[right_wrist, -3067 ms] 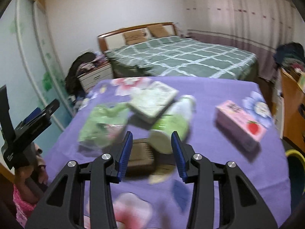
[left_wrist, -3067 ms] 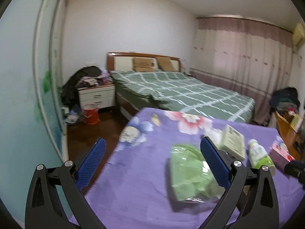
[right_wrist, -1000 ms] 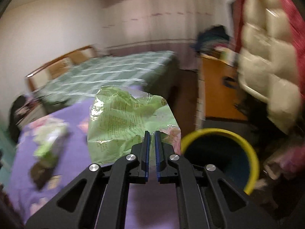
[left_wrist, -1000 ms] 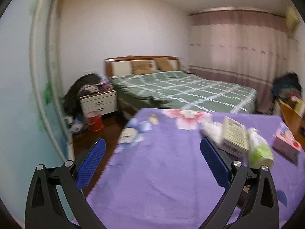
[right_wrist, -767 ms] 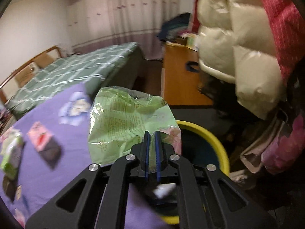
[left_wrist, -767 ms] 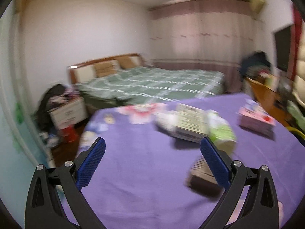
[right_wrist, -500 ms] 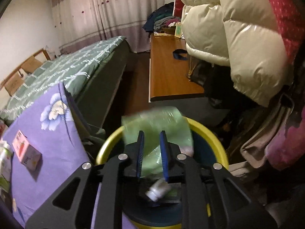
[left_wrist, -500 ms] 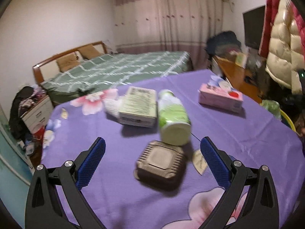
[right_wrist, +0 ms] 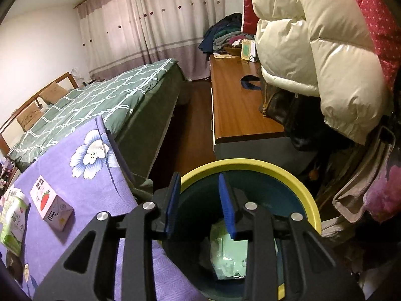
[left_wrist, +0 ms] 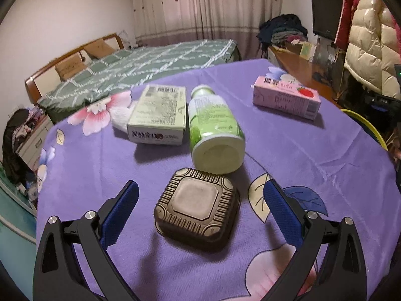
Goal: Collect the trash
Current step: 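Grasp the brown square container with the left gripper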
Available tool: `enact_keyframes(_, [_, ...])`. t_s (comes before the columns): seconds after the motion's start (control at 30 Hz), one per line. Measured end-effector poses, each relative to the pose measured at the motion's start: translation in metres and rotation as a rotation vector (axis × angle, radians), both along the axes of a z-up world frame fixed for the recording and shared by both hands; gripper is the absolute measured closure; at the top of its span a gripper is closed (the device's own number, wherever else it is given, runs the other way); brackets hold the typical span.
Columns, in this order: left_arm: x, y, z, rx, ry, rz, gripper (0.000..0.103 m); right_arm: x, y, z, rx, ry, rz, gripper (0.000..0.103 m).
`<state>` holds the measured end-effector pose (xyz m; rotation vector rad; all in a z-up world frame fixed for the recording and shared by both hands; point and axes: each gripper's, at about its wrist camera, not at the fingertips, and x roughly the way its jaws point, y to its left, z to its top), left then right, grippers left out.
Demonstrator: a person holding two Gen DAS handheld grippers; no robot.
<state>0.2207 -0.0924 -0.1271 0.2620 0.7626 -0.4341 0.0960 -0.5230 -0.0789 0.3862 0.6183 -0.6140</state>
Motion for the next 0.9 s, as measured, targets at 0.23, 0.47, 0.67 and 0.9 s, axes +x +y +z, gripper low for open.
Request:
enact_keyframes(0.23, [0.009, -0.004, -0.007, -0.011, 0.054, -0.012, 0.030, 0.002, 0.003, -0.001, -0.008, 0.008, 0.012, 0.073])
enact_keyframes(0.47, [0.004, -0.007, -0.008, -0.003, 0.062, -0.020, 0.040, 0.003, 0.002, -0.002, -0.001, 0.012, 0.016, 0.073])
enact_keyframes(0.67, [-0.015, -0.015, 0.002, -0.011, 0.064, -0.041, 0.040, -0.001, 0.006, 0.002, -0.033, -0.002, 0.033, 0.073])
enact_keyframes(0.9, [-0.040, -0.062, 0.022, -0.022, 0.044, -0.138, 0.040, -0.019, -0.001, 0.005, -0.028, -0.009, 0.052, 0.073])
